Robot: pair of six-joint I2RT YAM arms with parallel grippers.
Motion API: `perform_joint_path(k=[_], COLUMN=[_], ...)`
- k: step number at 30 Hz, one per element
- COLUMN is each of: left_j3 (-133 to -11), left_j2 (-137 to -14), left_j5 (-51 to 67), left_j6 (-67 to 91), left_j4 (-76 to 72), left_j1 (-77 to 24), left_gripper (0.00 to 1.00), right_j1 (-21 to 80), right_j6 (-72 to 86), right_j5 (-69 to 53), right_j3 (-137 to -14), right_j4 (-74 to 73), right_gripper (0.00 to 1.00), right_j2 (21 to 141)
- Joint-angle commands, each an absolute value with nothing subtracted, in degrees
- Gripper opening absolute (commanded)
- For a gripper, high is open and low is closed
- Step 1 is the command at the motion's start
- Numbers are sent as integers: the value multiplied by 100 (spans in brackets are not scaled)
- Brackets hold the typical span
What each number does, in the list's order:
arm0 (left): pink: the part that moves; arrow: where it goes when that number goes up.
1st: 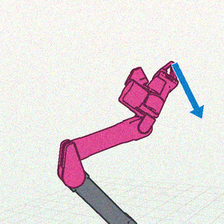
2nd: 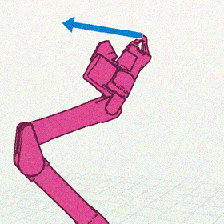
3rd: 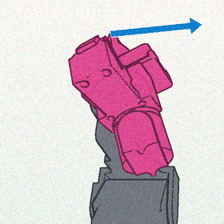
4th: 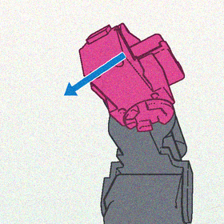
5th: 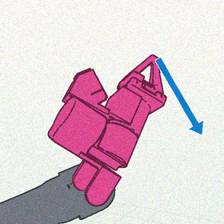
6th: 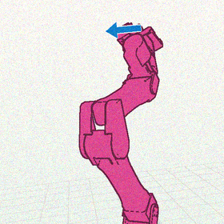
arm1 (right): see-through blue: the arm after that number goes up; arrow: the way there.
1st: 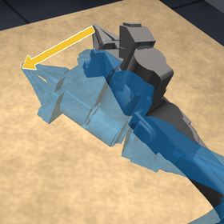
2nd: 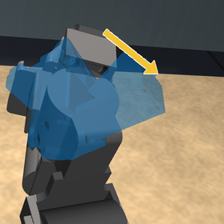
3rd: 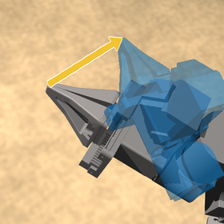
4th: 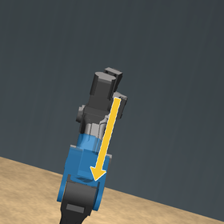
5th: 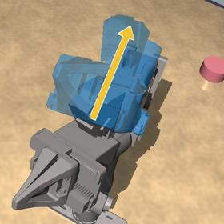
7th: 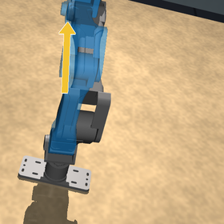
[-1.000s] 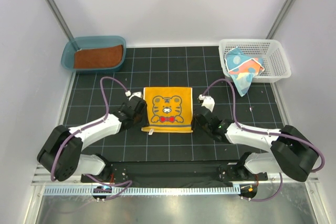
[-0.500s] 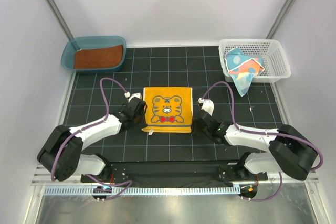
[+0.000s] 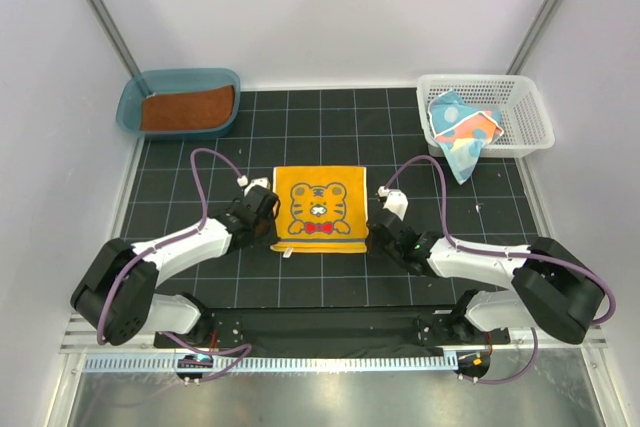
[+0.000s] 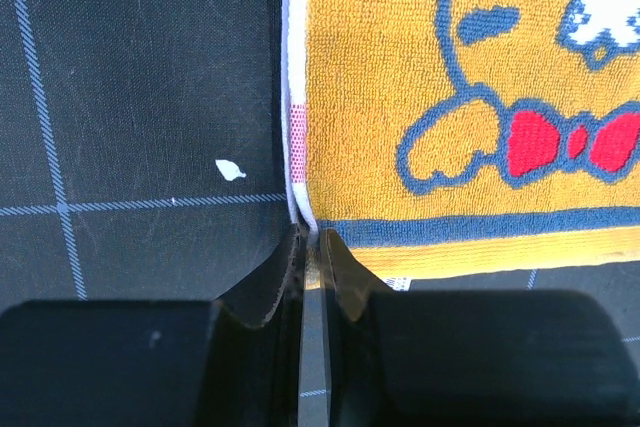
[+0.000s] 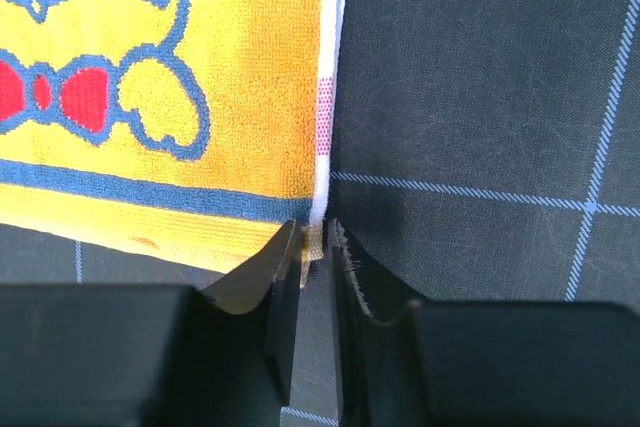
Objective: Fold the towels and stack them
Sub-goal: Fold the towel
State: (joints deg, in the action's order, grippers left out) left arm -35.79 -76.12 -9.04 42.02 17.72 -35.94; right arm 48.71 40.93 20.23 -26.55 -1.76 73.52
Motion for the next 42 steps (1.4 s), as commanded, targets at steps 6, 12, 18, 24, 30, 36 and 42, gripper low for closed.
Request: perform_joint_path(k=[6, 12, 18, 24, 30, 36, 42], left_j3=[-3744, -3814, -3832, -3858, -3894, -3797, -3569], left_j2=[-7418, -7365, -7330, -7102, -6926, -6838, -6926], left_j5=[-1020, -1020, -1019, -1072, -1099, -1116, -1142], left_j6=[4175, 4131, 4122, 4148, 4175, 4218, 4315], left_j4=[1925, 1995, 2021, 2135, 2232, 2320, 2206], left_j1=[-3612, -3612, -3612, -3621, -3612, -3621, -3621], left_gripper=[15, 13, 4, 0, 0, 0, 0], right_j1=[4904, 4904, 4904, 4922, 4992, 5133, 5221], right_j6=[4157, 4104, 4087, 4061, 4052, 4078, 4184], right_j5=[2109, 2118, 2083, 2074, 2109, 2153, 2101], right_j3=[-2795, -2926, -2988, -3085, -3190, -3217, -3050], right_j4=[-87, -263, -369, -606, -799, -861, -660], right_gripper=[13, 12, 12, 10, 9, 9, 9], right_j2=[7278, 7154, 7102, 6909, 6750, 6767, 6978])
